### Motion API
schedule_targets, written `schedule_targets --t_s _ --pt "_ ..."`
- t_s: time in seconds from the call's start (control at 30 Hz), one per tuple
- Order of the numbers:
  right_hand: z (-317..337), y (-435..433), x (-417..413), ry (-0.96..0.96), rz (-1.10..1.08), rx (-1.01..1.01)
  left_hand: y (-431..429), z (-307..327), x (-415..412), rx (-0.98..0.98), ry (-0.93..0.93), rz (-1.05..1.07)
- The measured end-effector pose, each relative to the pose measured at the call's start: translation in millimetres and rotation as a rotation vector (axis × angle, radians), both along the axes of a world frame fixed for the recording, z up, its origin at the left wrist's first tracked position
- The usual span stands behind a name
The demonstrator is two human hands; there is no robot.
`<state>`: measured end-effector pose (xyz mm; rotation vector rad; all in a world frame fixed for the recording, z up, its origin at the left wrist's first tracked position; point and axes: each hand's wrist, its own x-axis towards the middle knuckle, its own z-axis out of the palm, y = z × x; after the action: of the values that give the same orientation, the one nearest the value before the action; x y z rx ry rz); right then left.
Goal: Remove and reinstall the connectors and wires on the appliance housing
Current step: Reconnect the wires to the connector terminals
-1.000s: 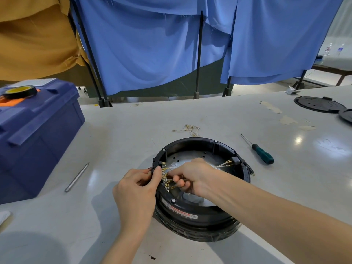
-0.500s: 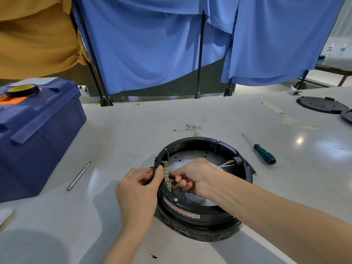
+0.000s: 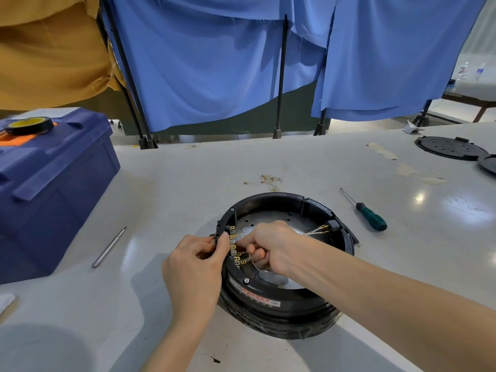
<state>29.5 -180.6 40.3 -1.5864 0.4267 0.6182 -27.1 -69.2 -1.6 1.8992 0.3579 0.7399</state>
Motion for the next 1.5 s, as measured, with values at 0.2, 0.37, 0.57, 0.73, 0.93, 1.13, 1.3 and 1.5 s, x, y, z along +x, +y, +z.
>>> schedule_targets --t_s 0.2,0.37,0.57,0.73,0.93,1.13,1.3,1.5 --pt "1.3 3.1 -0.1 -0.014 -0.019 -0.023 1.0 1.7 1.0 0.010 0.014 -0.003" --pt "1.0 1.6 0.9 -0.032 0.021 -0.025 1.9 3.4 0.4 0.023 0.028 -0.017" --pt "8.7 -12.0 -2.8 -0.035 0.229 -0.035 4.1 3.9 -4.7 -0.012 0.010 -0.043" --pt "13.2 -24.8 -9.7 -0.131 0.291 -0.123 8.5 3.2 -11.3 -0.076 0.044 -0.092" --pt "7.5 -23.9 -12.7 -0.134 0.326 -0.104 7.1 7.3 -21.5 -0.066 0.036 -0.028" --pt "5.5 -23.2 -13.5 -0.111 0.295 0.007 4.8 12.0 -19.5 -0.026 0.069 -0.006" --pt "3.8 -24.4 -15.0 -0.126 0.259 0.011 2.7 10.2 -20.1 -0.012 0.038 -0.003" --pt "3.2 -23.2 -14.5 -0.062 0.209 0.050 1.3 4.1 -19.8 -0.021 -0.005 0.001"
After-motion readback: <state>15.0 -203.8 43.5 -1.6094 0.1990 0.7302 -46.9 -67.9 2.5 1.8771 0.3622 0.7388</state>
